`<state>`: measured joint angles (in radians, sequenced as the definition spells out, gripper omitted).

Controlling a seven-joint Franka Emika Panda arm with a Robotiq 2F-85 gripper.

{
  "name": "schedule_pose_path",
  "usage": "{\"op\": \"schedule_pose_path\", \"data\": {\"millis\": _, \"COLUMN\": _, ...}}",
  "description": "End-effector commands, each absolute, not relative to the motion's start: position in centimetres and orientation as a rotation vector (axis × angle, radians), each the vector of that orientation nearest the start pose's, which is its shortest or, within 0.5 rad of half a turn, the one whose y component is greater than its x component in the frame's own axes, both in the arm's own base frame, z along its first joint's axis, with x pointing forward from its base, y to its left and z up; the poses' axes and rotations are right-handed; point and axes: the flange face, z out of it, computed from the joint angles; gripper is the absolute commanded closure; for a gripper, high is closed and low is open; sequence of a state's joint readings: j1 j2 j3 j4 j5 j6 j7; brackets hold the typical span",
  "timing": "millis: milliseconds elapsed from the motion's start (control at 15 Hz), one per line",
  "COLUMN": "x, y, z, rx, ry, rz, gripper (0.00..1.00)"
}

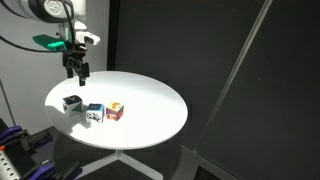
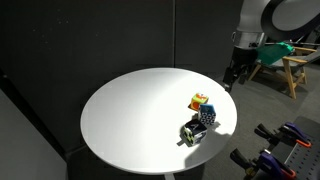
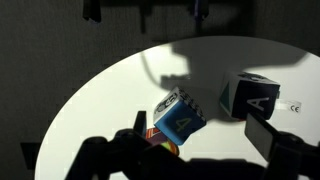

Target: Pick up the block with a number image and move it to the right of the table and then pick it up again and move it back to its original position

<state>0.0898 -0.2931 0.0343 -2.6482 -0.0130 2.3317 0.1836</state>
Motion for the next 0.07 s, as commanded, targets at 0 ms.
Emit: {"op": "schedule_pose_path", "data": {"millis": 0, "x": 40.04, "y": 4.89, "z": 33.77, "rx": -3.163, "ry": 0.083, "rz": 0.033, "gripper": 0.00}}
